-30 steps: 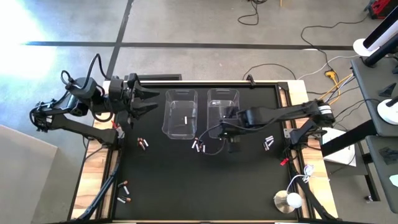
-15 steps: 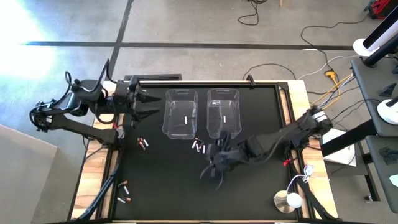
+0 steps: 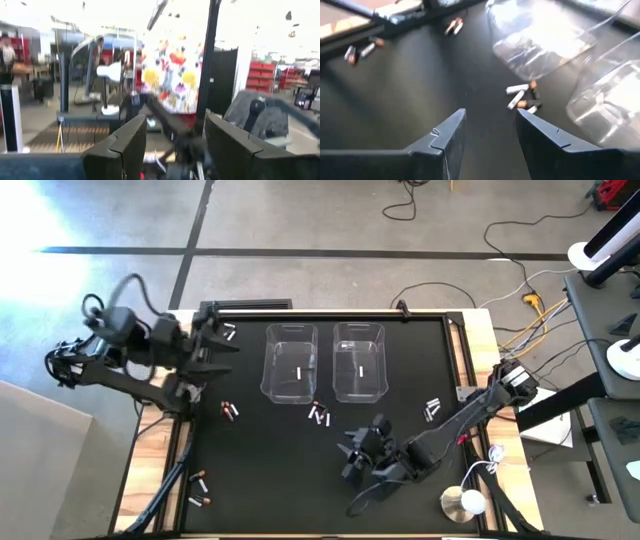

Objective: Sort batteries
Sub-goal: Put the black battery into the right transparent bin

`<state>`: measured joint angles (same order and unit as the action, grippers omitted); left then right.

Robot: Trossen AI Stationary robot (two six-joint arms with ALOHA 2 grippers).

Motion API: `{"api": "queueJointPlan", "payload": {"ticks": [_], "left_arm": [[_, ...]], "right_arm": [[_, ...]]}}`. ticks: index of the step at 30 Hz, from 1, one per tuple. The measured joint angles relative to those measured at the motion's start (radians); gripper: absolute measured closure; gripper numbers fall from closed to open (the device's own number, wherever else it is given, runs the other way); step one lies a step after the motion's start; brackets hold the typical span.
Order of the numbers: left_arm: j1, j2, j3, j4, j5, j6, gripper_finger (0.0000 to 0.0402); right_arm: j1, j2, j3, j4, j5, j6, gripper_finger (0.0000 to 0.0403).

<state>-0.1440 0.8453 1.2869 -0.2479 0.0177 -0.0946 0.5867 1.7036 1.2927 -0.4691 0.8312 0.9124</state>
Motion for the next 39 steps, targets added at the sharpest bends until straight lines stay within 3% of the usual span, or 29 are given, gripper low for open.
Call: {"api": "queueJointPlan", "payload": {"ticks": [8, 11, 14, 21, 28, 32, 39], "left_arm": [[0.000, -0.050, 0.000, 0.043, -0.055, -0.054, 0.0221], [0.000, -0.067, 0.000, 0.032, -0.055, -0.085, 0.0221], [0.000, -0.085, 0.000, 0.006, -0.055, -0.091, 0.0221], [0.001, -0.145, 0.003, -0.116, -0.058, -0.047, 0.0221], [0.001, -0.223, 0.008, -0.260, -0.060, -0.062, 0.0221], [0.001, -0.255, 0.007, -0.307, -0.060, -0.063, 0.0221], [0.002, -0.280, 0.007, -0.330, -0.060, -0.031, 0.0221]], "right_arm": [[-0.053, 0.098, -0.204, 0.541, 0.019, -0.205, 0.0209], [-0.075, 0.185, -0.231, 0.754, 0.048, -0.254, 0.0202], [-0.094, 0.280, -0.206, 0.846, 0.098, -0.262, 0.0200], [-0.168, 0.445, -0.011, 0.787, 0.142, -0.258, 0.0202], [-0.218, 0.478, 0.147, 0.355, 0.252, 0.035, 0.0202], [-0.238, 0.477, 0.172, 0.221, 0.223, 0.150, 0.0200], [-0.285, 0.481, 0.169, 0.216, 0.168, 0.157, 0.0192]]}}
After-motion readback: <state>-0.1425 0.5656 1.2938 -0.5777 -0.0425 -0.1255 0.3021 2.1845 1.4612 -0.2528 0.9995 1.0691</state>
